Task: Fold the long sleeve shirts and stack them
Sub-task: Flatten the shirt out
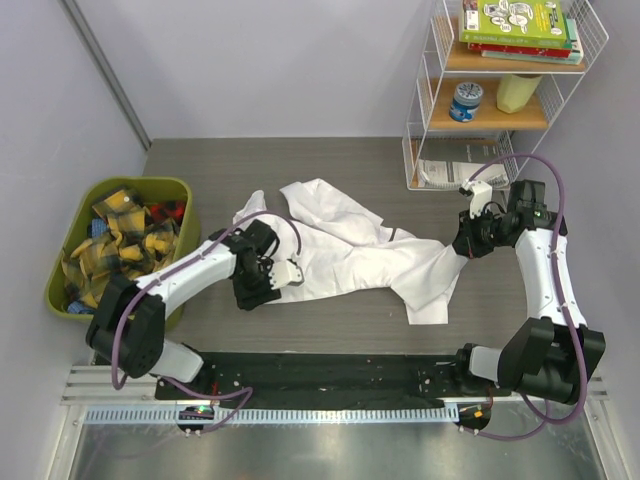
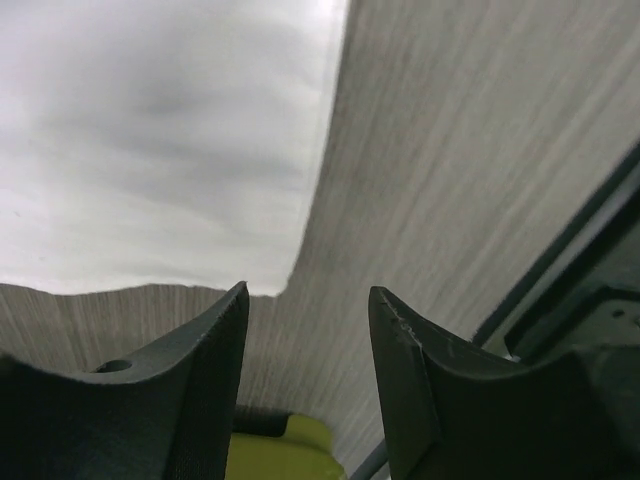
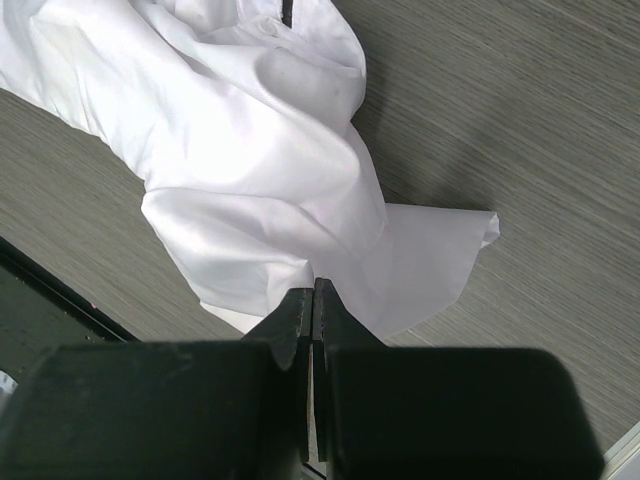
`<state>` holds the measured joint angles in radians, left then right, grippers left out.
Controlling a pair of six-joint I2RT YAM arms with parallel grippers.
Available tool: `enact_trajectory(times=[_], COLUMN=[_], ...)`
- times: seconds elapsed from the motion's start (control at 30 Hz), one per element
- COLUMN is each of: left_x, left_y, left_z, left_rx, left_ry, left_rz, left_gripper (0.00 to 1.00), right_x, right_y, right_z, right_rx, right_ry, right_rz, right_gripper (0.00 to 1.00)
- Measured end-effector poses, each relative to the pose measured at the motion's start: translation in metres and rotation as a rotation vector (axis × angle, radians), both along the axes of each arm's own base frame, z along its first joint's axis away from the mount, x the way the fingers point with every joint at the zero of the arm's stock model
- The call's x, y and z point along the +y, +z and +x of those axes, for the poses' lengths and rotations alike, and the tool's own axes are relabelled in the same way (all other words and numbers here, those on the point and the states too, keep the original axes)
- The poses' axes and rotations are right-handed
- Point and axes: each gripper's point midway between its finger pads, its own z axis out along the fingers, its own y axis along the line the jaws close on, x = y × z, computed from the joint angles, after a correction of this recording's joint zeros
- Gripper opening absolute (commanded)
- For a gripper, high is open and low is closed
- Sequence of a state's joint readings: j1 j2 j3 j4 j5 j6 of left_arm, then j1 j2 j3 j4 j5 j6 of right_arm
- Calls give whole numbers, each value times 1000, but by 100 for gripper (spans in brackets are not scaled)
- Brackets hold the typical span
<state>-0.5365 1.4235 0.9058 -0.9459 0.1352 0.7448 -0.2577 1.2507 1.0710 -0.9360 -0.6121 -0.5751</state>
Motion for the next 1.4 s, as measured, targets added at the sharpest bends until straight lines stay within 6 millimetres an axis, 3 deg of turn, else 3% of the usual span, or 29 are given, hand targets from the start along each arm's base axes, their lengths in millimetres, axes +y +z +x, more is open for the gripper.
enact_trajectory(times=[0.13,0.3,0.4,0.43,0.53,0.67,0.77,0.9,0.97,1.07,1.23,1.3,1.4], left_x=[0,8,11,11,13,13,9,1,-1,1,-1,2,11], left_y=[-17,-39,-40,-41,-41,-37,-19,48,99,168,284,337,394], left_z=[14,15,16,16,20,23,29,77,110,141,167,170,160], left_rx=[-33,-38,-49,-51,-72,-78,-68,-176,-291,-448,-702,-835,-990], left_ry=[-2,-12,-26,-30,-34,3,66,205,274,356,451,491,526], left_rz=[44,95,112,114,124,100,38,-114,-216,-318,-477,-551,-641], left_gripper=[52,50,39,23,1,0,0,0,0,0,0,0,0], right_x=[0,0,0,0,1,2,4,3,2,-1,-9,-13,-16], right_y=[1,0,0,0,1,3,13,52,85,144,269,323,384], right_z=[-1,-1,-1,-1,-1,-1,3,21,35,56,79,76,56], right_rx=[0,1,2,2,2,2,-12,-101,-180,-323,-619,-757,-933], right_ry=[-1,-2,-2,-1,-1,-3,-15,-41,-68,-117,-196,-235,-293], right_rz=[0,1,1,1,3,14,28,45,54,64,67,60,46], right_gripper=[1,1,1,1,1,1,1,1,1,1,1,1,1])
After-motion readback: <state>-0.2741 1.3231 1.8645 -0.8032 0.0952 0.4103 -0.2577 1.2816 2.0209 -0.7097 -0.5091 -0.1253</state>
